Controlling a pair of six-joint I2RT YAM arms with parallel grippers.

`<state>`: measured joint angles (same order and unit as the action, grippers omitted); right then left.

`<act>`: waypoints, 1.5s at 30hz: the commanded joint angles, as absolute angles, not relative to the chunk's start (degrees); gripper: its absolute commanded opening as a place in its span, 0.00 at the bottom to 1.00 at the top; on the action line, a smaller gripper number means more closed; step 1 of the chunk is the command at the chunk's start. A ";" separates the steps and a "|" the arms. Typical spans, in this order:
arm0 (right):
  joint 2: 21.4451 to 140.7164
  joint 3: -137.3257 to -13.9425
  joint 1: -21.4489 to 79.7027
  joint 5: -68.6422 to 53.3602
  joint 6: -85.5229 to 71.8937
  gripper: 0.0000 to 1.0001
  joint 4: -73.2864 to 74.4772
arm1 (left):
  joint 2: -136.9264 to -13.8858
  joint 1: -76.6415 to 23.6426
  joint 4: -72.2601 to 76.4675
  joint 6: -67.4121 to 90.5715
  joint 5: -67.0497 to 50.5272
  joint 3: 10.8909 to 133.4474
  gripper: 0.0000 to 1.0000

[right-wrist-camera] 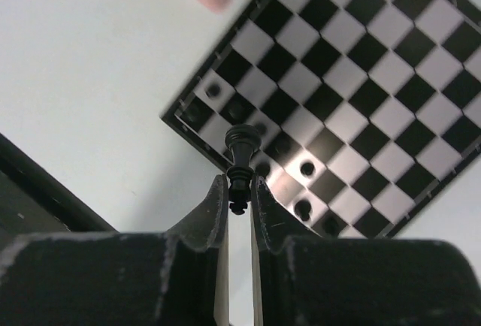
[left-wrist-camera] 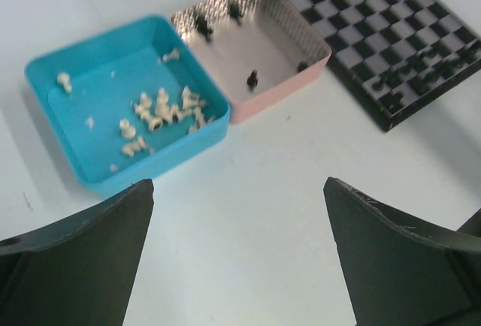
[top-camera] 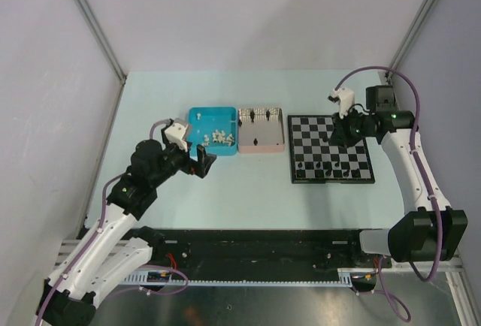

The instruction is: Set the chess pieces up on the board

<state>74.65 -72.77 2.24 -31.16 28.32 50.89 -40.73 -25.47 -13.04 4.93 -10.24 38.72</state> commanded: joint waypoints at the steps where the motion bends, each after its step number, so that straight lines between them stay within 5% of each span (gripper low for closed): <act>1: 74.26 -75.06 2.20 -17.68 38.40 0.02 60.81 | -40.08 -25.14 -17.58 0.44 -8.17 38.41 1.00; 45: 98.17 -73.04 4.66 -6.95 41.05 0.07 62.14 | -38.76 -25.14 -17.93 0.18 -6.59 37.79 1.00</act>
<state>97.38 -73.54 4.43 -8.40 42.00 63.16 -39.66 -25.47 -18.24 2.44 -6.59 38.15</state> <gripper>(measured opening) 0.118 0.996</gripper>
